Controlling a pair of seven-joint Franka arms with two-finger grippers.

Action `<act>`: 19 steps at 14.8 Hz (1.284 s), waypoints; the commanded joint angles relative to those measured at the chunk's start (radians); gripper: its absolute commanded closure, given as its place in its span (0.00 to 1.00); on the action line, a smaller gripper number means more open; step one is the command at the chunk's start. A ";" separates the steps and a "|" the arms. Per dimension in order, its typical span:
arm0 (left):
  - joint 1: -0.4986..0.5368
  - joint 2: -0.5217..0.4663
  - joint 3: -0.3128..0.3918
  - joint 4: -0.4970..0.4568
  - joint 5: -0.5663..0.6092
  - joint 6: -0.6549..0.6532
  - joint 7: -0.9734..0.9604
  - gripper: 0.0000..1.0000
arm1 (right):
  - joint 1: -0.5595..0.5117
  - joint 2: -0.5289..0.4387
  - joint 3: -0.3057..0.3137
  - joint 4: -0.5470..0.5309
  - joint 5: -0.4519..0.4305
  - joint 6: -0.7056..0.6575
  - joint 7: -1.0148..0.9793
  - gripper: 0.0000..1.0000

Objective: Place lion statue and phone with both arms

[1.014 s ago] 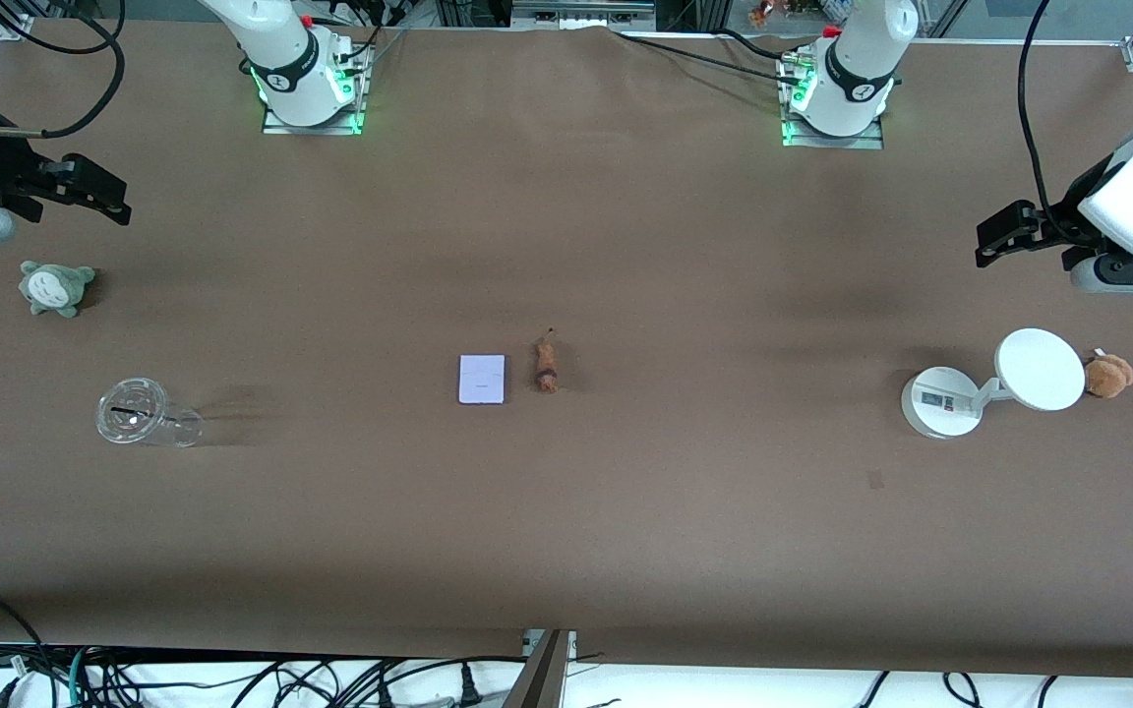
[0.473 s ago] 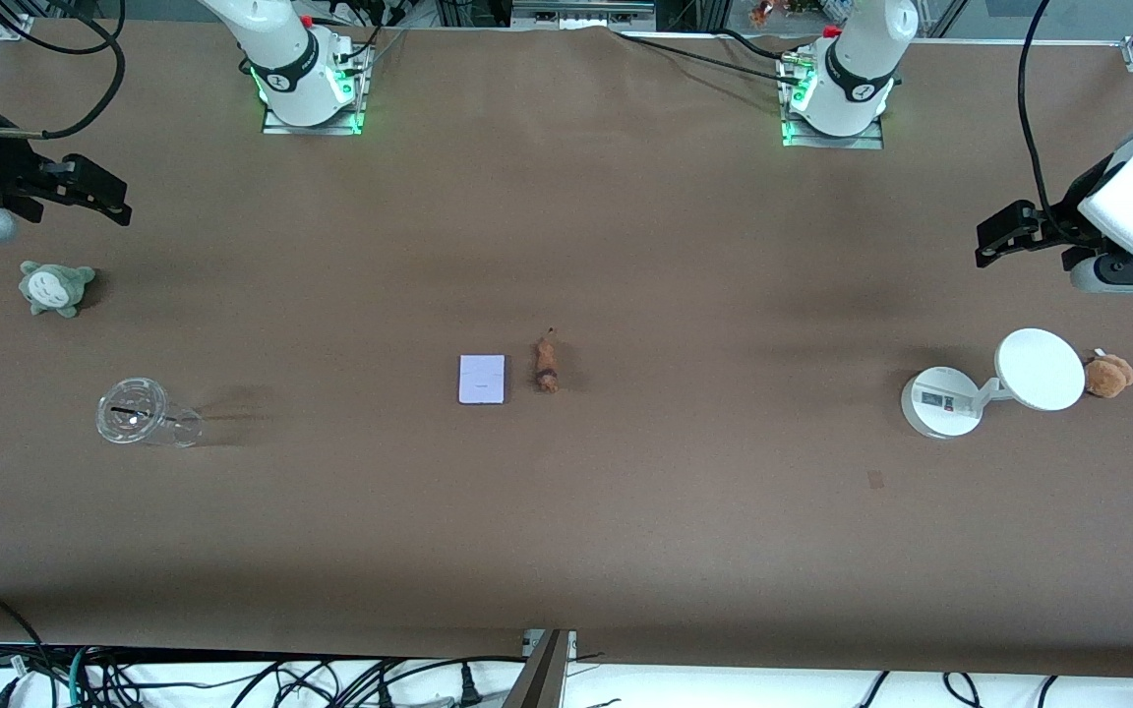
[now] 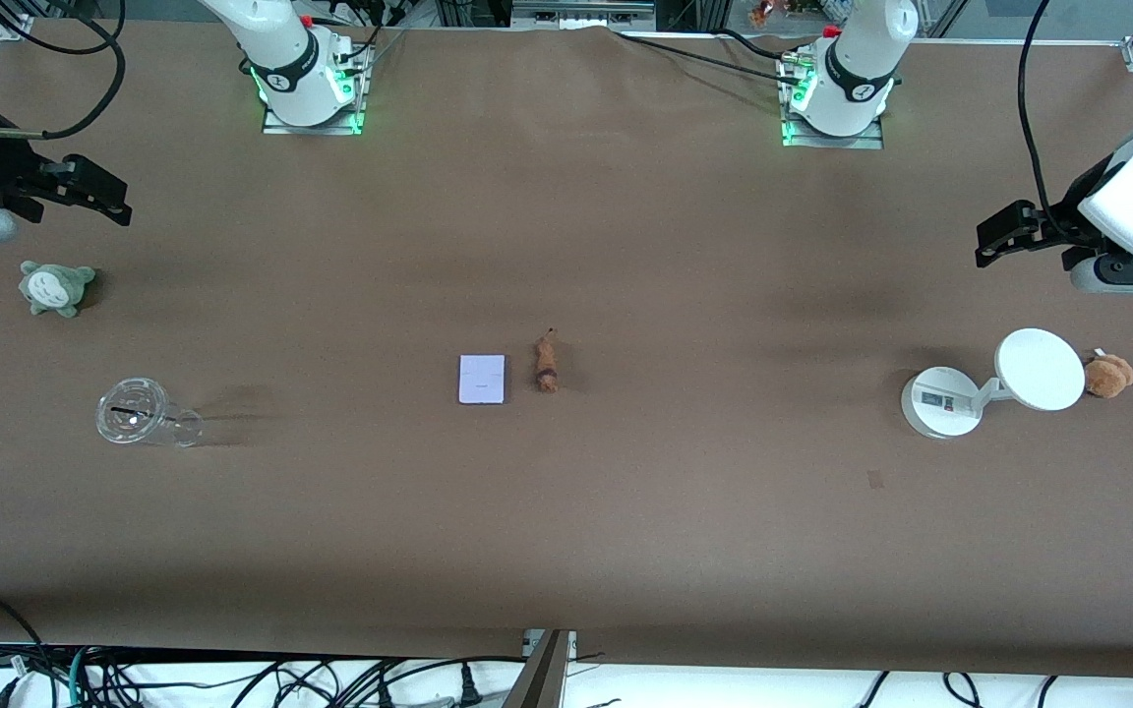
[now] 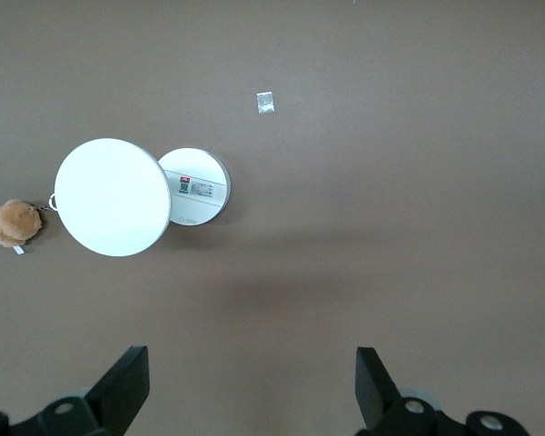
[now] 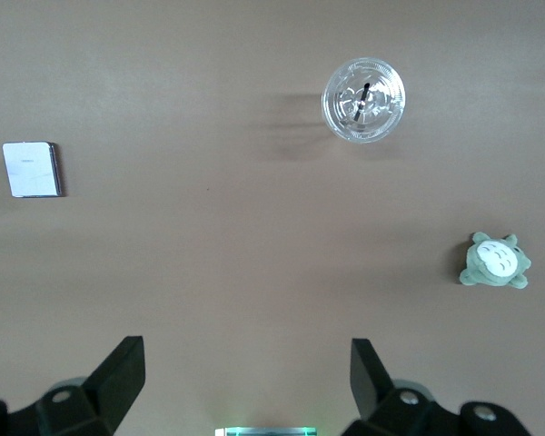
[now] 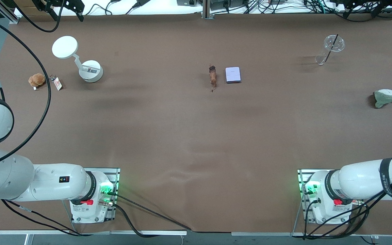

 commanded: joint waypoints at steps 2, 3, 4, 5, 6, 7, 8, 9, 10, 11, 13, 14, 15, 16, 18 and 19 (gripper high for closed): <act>0.002 0.007 -0.002 0.027 -0.013 -0.016 -0.007 0.00 | -0.006 0.003 0.004 0.016 0.017 -0.013 -0.013 0.00; 0.002 0.007 -0.002 0.027 -0.013 -0.016 -0.007 0.00 | -0.006 0.003 0.004 0.016 0.017 -0.012 -0.016 0.00; 0.002 0.007 -0.002 0.027 -0.013 -0.016 -0.007 0.00 | -0.006 0.003 0.004 0.016 0.017 -0.012 -0.016 0.00; 0.002 0.007 -0.002 0.029 -0.013 -0.016 -0.007 0.00 | -0.006 0.003 0.004 0.016 0.017 -0.013 -0.016 0.00; 0.002 0.007 -0.004 0.027 -0.013 -0.016 -0.007 0.00 | -0.006 0.003 0.004 0.014 0.017 -0.013 -0.016 0.00; 0.002 0.007 -0.002 0.029 -0.013 -0.016 -0.007 0.00 | -0.006 0.002 0.005 0.014 0.017 -0.013 -0.016 0.00; 0.002 0.009 -0.002 0.030 -0.013 -0.013 -0.007 0.00 | -0.006 0.002 0.004 0.014 0.017 -0.013 -0.016 0.00; 0.000 0.009 -0.002 0.030 -0.009 -0.013 -0.007 0.00 | -0.006 0.002 0.004 0.014 0.017 -0.012 -0.016 0.00; 0.000 0.010 -0.002 0.029 -0.006 -0.013 -0.009 0.00 | -0.006 0.003 0.004 0.014 0.017 -0.013 -0.016 0.00; 0.000 0.012 -0.004 0.030 -0.013 -0.013 -0.009 0.00 | -0.006 0.003 0.004 0.013 0.017 -0.013 -0.016 0.00; -0.001 0.016 -0.004 0.030 -0.001 -0.006 -0.009 0.00 | -0.007 0.002 0.004 0.013 0.017 -0.013 -0.016 0.00; 0.002 0.021 -0.002 0.033 -0.002 -0.003 -0.007 0.00 | -0.007 0.002 0.004 0.013 0.017 -0.013 -0.016 0.00; 0.011 0.027 0.002 0.033 -0.012 0.001 -0.006 0.00 | -0.007 0.003 0.004 0.013 0.017 -0.013 -0.016 0.00; 0.014 0.027 0.005 0.035 -0.013 0.001 -0.006 0.00 | -0.007 0.002 0.004 0.013 0.017 -0.013 -0.016 0.00; 0.009 0.032 0.007 0.035 -0.003 0.001 -0.007 0.00 | -0.007 0.002 0.004 0.013 0.017 -0.013 -0.016 0.00; 0.012 0.033 0.007 0.035 -0.002 0.001 -0.006 0.00 | -0.007 0.002 0.004 0.013 0.017 -0.013 -0.016 0.00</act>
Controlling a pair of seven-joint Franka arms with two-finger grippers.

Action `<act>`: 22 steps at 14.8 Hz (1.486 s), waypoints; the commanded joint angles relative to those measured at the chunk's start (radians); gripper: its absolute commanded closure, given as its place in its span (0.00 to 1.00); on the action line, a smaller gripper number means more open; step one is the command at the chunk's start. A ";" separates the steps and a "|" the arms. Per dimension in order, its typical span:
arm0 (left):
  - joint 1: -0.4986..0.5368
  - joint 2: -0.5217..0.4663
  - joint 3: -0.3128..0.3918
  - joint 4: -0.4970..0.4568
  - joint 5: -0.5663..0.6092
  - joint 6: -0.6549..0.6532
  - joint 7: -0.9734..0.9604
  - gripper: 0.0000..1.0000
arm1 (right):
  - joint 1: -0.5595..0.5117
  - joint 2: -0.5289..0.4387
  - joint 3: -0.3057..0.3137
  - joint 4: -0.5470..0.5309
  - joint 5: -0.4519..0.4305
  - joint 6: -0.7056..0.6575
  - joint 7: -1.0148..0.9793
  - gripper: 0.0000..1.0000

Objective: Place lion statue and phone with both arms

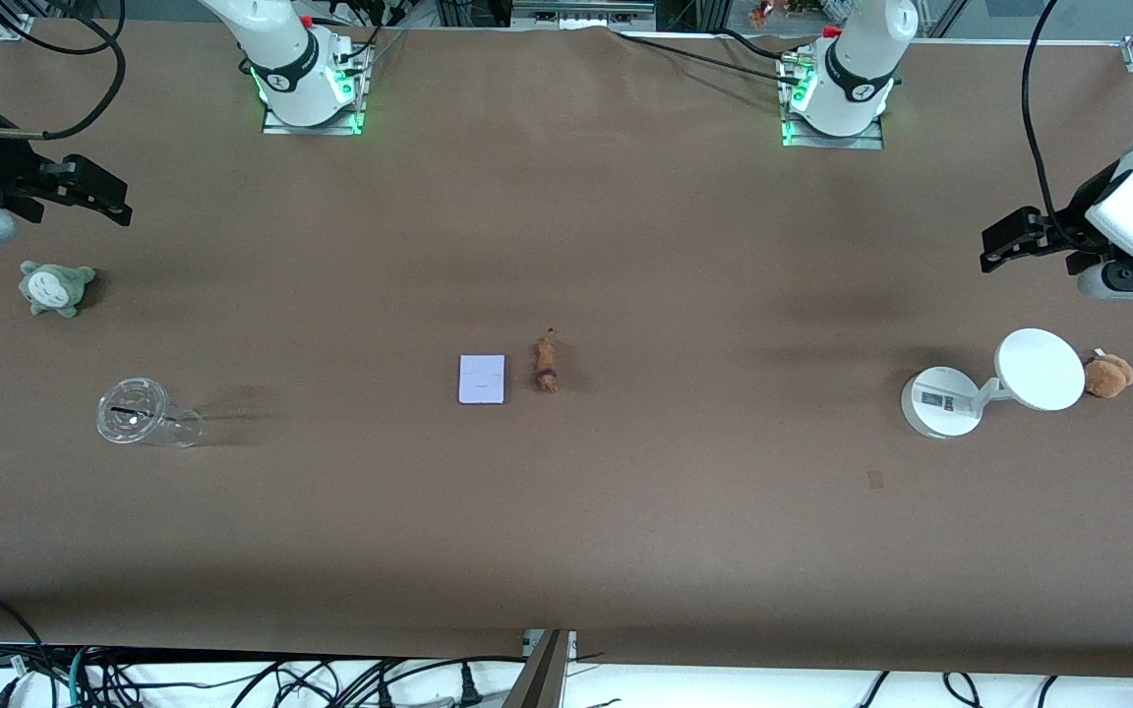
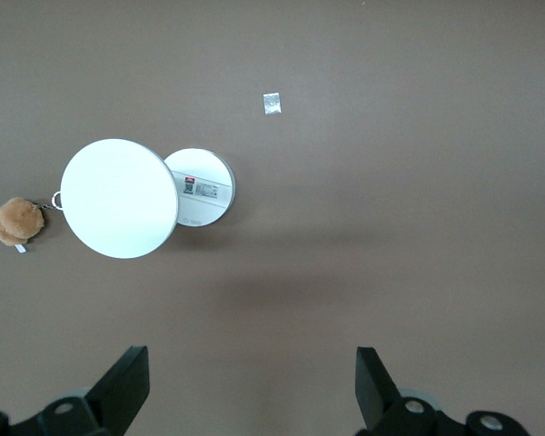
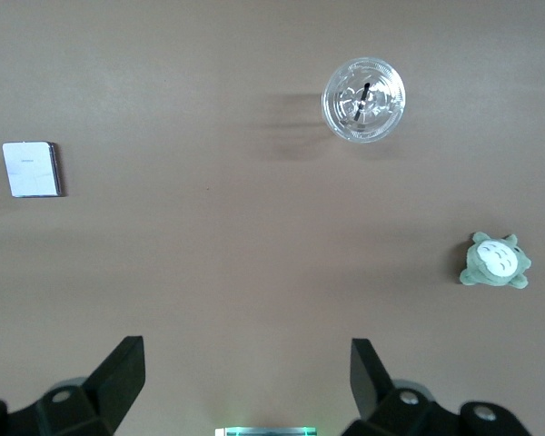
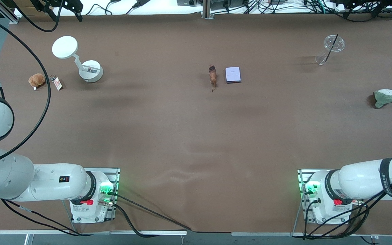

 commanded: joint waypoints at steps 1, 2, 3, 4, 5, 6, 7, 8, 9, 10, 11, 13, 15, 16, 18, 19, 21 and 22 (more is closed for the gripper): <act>0.007 0.020 0.000 0.042 -0.003 -0.005 0.000 0.00 | -0.007 0.001 0.004 0.013 0.017 -0.013 -0.016 0.00; 0.007 0.020 0.002 0.044 -0.003 -0.005 0.005 0.00 | -0.007 0.001 0.004 0.013 0.017 -0.013 -0.016 0.00; 0.007 0.031 0.003 0.047 0.001 -0.004 0.005 0.00 | -0.007 0.001 0.004 0.013 0.017 -0.013 -0.016 0.00; 0.007 0.051 0.003 0.066 -0.001 -0.004 0.005 0.00 | -0.007 0.001 0.004 0.013 0.017 -0.013 -0.016 0.00; 0.007 0.074 0.003 0.100 -0.002 -0.005 0.005 0.00 | -0.007 0.001 0.004 0.013 0.017 -0.013 -0.016 0.00; 0.006 0.091 0.003 0.111 -0.003 -0.005 0.003 0.00 | -0.007 0.001 0.004 0.013 0.017 -0.013 -0.016 0.00; -0.003 0.102 0.002 0.114 0.001 -0.005 -0.006 0.00 | -0.007 0.001 0.004 0.013 0.017 -0.015 -0.016 0.00; -0.009 0.111 -0.003 0.114 0.001 -0.007 -0.006 0.00 | -0.007 0.001 0.004 0.013 0.017 -0.015 -0.016 0.00; -0.002 0.106 -0.006 0.107 0.001 -0.008 -0.004 0.00 | -0.007 0.001 0.004 0.013 0.017 -0.015 -0.016 0.00; 0.001 0.111 -0.007 0.102 -0.002 -0.011 0.000 0.00 | -0.007 0.001 0.004 0.013 0.017 -0.015 -0.016 0.00; 0.001 0.123 -0.007 0.102 -0.012 -0.016 -0.004 0.00 | -0.007 0.001 0.004 0.013 0.015 -0.015 -0.016 0.00; -0.003 0.125 -0.009 0.102 -0.056 -0.021 -0.009 0.00 | -0.007 0.001 0.004 0.013 0.015 -0.015 -0.016 0.00; -0.019 0.134 -0.026 0.102 -0.065 -0.019 -0.073 0.00 | -0.007 0.001 0.004 0.013 0.015 -0.015 -0.016 0.00; -0.034 0.155 -0.041 0.105 -0.091 -0.016 -0.143 0.00 | -0.007 0.001 0.004 0.013 0.015 -0.015 -0.016 0.00; -0.078 0.195 -0.053 0.106 -0.117 -0.004 -0.254 0.00 | -0.007 0.001 0.004 0.013 0.015 -0.013 -0.016 0.00; -0.114 0.212 -0.055 0.111 -0.125 0.014 -0.309 0.00 | -0.007 0.001 0.004 0.013 0.015 -0.013 -0.016 0.00; -0.189 0.238 -0.055 0.113 -0.125 0.062 -0.413 0.00 | -0.007 0.001 0.004 0.013 0.015 -0.015 -0.016 0.00; -0.222 0.261 -0.055 0.114 -0.125 0.091 -0.467 0.00 | -0.007 0.001 0.004 0.011 0.015 -0.015 -0.016 0.00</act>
